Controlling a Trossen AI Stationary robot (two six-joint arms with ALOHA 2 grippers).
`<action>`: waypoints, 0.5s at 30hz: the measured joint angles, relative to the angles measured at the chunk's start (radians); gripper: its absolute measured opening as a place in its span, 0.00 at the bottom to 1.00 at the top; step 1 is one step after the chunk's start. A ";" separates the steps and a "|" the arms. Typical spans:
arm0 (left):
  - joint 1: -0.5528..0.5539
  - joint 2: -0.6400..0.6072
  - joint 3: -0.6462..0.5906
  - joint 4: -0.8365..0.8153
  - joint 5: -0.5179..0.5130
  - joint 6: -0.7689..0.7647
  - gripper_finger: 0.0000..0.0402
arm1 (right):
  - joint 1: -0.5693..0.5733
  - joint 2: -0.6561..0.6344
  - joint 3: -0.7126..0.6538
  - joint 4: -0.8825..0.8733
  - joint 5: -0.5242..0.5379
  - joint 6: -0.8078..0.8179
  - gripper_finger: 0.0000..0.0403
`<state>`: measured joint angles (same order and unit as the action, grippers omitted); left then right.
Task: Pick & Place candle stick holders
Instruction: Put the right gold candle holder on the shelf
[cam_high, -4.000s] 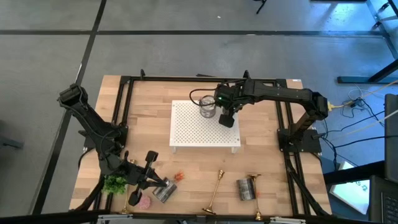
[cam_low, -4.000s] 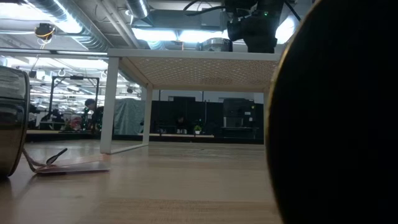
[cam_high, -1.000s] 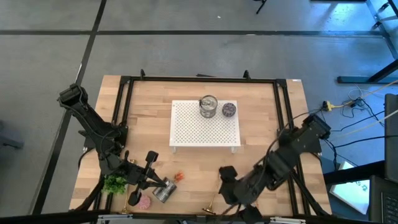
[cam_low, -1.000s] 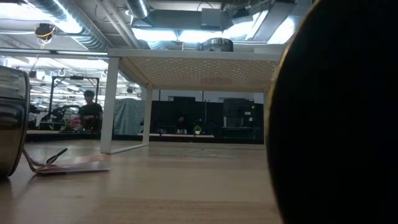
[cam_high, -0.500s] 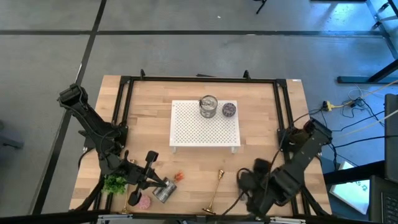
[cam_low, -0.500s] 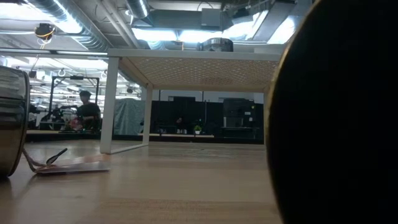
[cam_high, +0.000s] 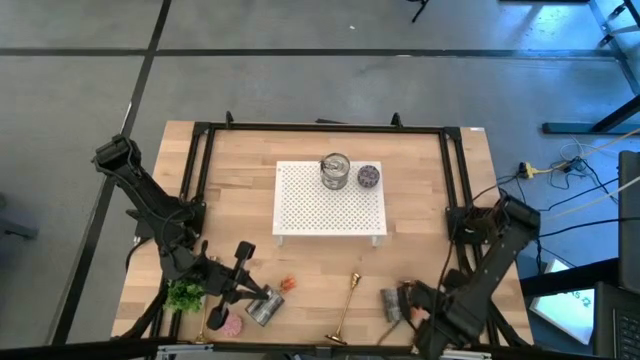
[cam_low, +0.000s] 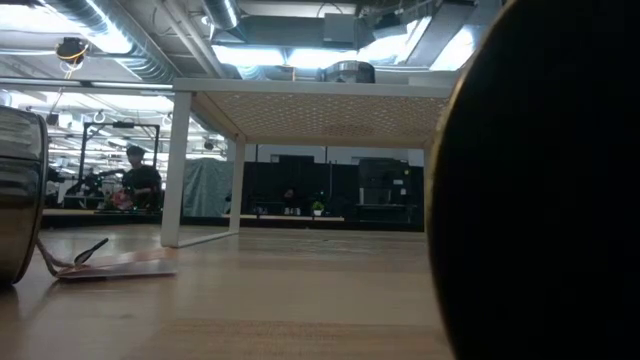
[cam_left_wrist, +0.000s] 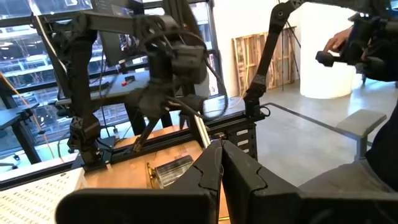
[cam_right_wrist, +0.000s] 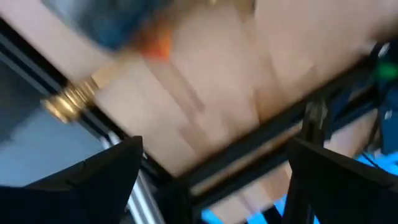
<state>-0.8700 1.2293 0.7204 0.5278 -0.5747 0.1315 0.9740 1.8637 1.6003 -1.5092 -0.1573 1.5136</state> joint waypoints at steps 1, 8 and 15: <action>0.002 0.000 0.000 0.000 0.000 -0.003 0.01 | 0.012 0.000 -0.027 0.018 -0.025 -0.006 0.99; 0.021 0.000 0.000 0.000 0.023 0.000 0.01 | 0.081 0.000 -0.199 0.309 -0.084 -0.067 0.99; 0.079 0.000 0.000 0.000 0.136 0.009 0.01 | 0.066 0.004 -0.265 0.437 -0.080 -0.139 0.99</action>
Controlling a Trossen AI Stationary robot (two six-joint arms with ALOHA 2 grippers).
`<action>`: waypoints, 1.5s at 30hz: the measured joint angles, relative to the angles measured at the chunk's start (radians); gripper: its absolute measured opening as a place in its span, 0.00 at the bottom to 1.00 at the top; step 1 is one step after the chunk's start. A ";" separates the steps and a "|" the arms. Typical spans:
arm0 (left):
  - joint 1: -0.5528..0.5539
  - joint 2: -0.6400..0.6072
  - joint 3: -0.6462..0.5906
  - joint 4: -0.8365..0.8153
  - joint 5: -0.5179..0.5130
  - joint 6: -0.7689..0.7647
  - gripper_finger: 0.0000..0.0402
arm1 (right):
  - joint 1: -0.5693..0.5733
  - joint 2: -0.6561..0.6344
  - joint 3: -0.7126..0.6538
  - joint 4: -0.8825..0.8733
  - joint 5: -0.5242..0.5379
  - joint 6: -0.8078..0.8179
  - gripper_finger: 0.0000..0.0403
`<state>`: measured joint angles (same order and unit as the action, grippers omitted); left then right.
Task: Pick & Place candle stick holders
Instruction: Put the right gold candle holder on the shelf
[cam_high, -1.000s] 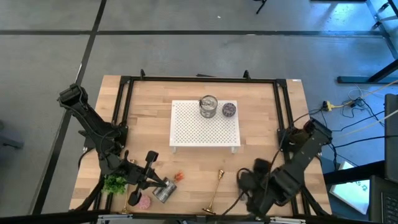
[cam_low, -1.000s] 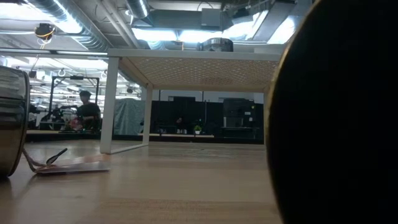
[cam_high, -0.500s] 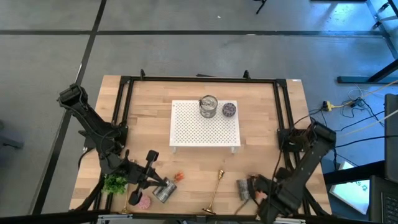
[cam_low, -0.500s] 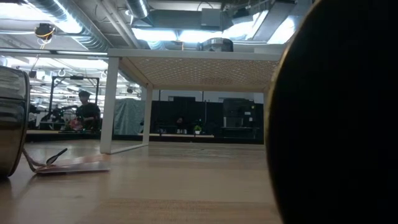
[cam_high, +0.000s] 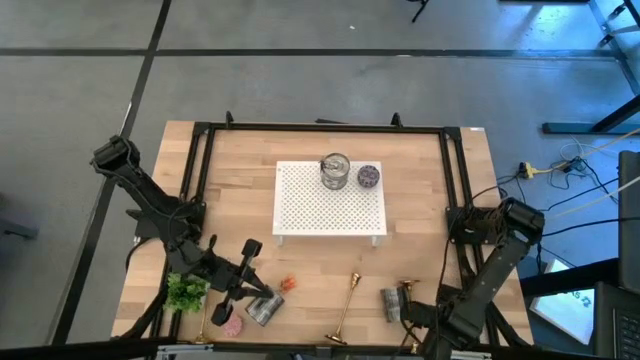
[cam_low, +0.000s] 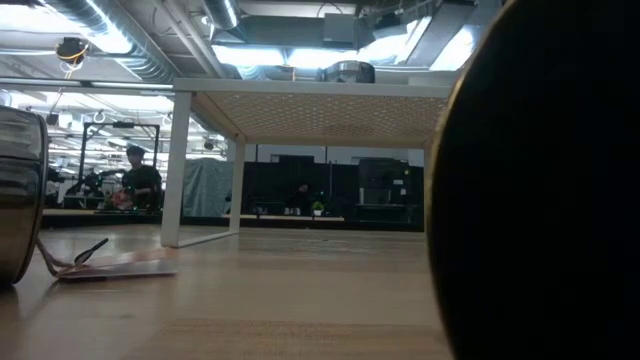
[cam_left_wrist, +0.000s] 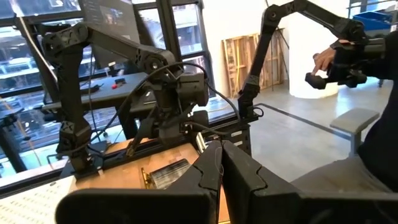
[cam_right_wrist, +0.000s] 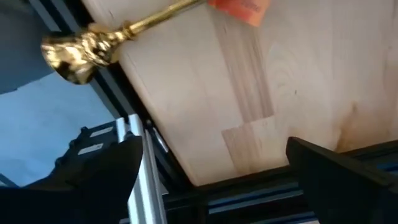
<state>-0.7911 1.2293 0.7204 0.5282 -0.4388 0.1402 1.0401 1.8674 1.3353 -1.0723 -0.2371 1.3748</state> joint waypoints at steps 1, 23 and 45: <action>0.008 0.000 0.000 0.000 0.013 0.000 0.01 | -0.002 0.004 -0.002 0.000 0.000 -0.002 0.99; 0.042 0.000 0.000 -0.016 0.086 -0.025 0.01 | -0.131 0.007 -0.003 0.099 0.201 0.337 0.99; 0.042 0.000 0.000 -0.017 0.086 -0.041 0.01 | -0.115 0.007 -0.002 -0.127 0.077 0.366 0.91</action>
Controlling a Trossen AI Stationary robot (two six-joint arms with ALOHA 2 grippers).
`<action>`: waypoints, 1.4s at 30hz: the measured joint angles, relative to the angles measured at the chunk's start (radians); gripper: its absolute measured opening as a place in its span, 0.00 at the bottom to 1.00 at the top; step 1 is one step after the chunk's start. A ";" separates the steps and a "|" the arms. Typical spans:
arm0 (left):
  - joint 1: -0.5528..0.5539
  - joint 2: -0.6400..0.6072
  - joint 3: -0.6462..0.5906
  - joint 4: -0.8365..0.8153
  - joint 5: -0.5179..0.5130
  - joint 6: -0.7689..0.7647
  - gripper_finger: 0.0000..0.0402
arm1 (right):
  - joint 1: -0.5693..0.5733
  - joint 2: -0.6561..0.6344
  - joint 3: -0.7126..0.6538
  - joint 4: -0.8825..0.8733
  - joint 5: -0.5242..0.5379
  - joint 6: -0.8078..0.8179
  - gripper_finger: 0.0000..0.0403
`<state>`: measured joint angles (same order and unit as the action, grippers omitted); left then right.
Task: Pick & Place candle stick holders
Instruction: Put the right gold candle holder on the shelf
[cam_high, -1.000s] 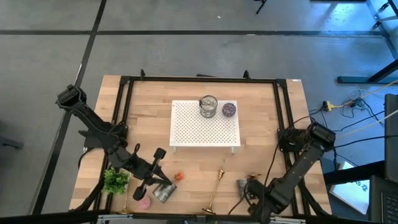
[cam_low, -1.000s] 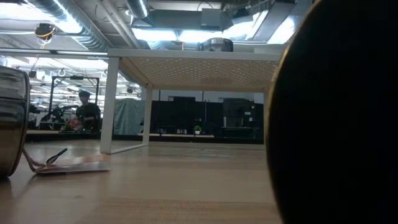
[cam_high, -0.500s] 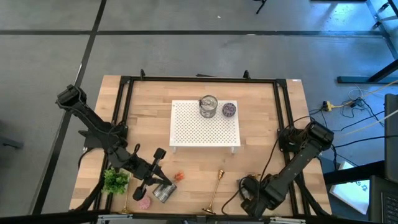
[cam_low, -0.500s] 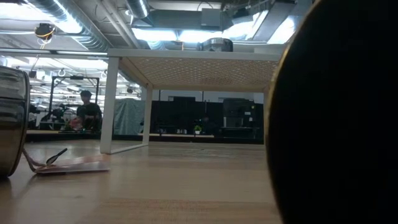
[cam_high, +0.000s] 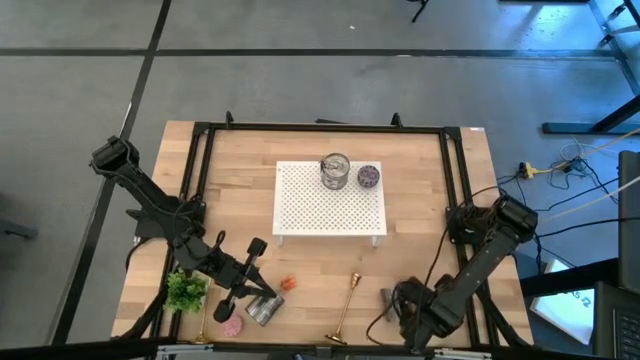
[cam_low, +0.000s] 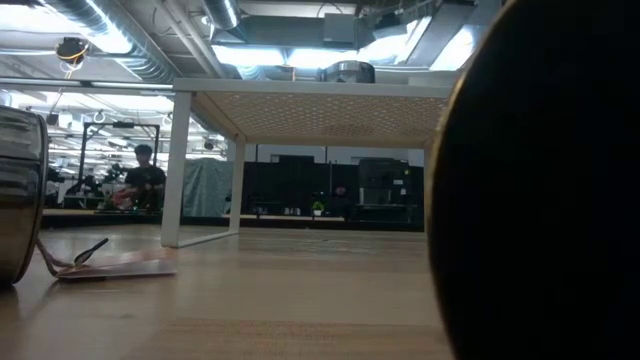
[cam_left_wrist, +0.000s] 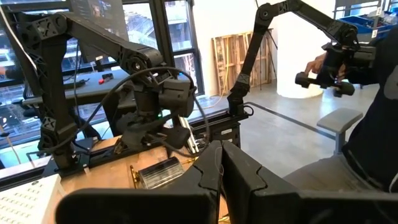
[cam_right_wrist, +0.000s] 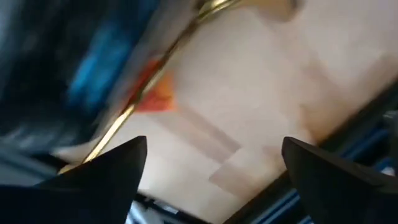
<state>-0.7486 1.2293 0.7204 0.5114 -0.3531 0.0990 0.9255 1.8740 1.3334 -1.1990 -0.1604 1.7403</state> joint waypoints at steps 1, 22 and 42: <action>0.000 0.000 0.000 0.000 0.000 0.000 0.01 | -0.001 0.000 0.000 -0.019 0.000 0.009 0.90; 0.000 0.000 0.000 0.000 0.000 -0.004 0.01 | -0.046 0.000 -0.083 0.179 0.066 0.006 0.75; 0.011 0.024 0.000 -0.001 0.000 -0.004 0.01 | -0.109 0.000 -0.002 0.264 0.123 -0.110 0.75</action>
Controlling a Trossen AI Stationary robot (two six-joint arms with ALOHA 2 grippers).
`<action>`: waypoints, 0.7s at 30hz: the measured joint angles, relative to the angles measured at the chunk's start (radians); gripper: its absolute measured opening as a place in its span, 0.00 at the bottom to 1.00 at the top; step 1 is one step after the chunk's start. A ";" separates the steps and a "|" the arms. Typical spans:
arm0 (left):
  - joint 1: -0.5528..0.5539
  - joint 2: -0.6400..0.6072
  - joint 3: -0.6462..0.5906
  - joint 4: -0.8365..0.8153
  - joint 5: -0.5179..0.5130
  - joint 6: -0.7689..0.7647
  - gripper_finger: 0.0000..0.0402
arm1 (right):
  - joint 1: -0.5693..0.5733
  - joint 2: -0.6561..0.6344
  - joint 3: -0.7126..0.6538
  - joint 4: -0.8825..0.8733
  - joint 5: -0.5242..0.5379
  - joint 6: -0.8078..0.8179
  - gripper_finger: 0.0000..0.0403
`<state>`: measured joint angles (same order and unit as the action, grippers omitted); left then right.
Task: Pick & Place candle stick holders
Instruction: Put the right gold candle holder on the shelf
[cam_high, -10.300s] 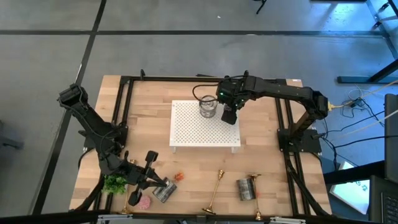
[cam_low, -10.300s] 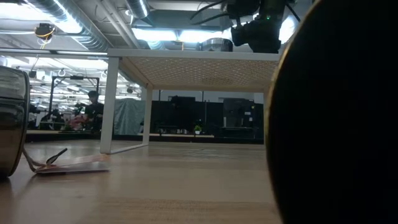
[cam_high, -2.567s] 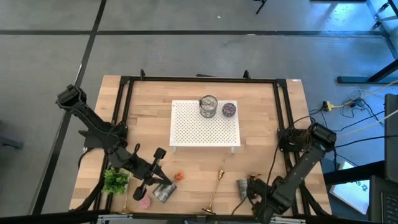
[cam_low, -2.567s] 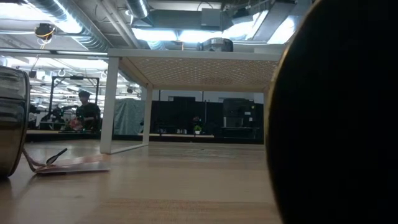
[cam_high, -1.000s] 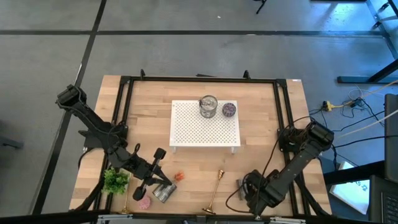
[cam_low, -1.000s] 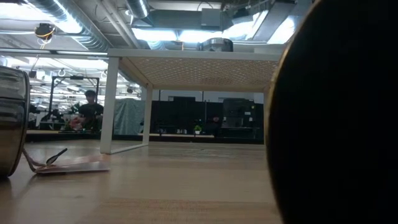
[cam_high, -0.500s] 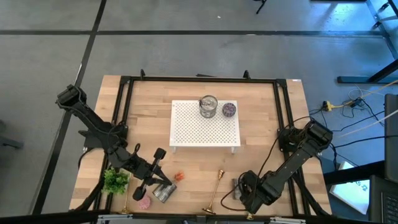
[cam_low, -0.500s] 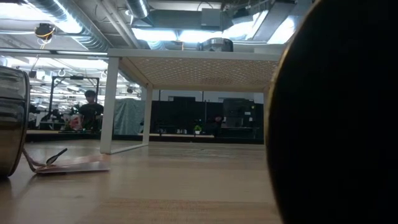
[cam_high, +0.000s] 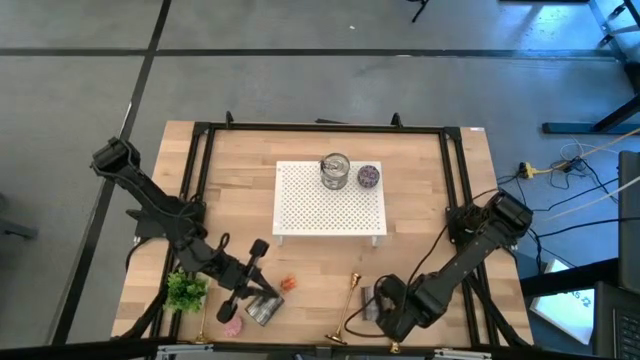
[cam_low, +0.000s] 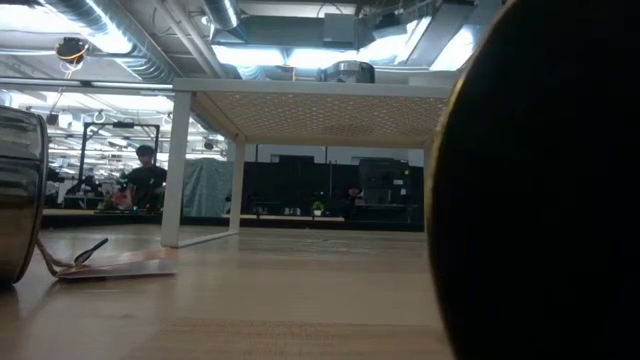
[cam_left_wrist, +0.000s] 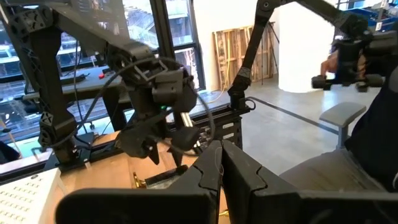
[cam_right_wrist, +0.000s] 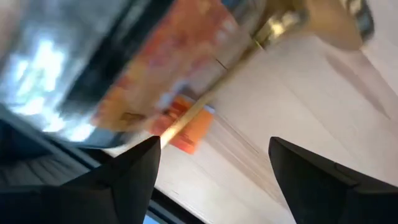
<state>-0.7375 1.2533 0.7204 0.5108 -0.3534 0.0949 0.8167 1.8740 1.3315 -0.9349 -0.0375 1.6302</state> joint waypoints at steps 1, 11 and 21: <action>0.001 0.000 0.000 0.000 0.002 -0.002 0.01 | -0.004 0.000 0.008 0.002 0.019 -0.007 0.75; 0.000 0.000 0.000 0.002 0.008 -0.003 0.01 | -0.020 0.000 0.016 0.005 0.092 0.019 0.75; 0.000 0.000 0.000 0.002 0.008 -0.004 0.01 | -0.020 0.040 0.016 0.067 0.116 0.046 0.72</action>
<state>-0.7380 1.2533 0.7204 0.5125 -0.3454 0.0914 0.7971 1.9144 1.3472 -0.8683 0.0784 1.6757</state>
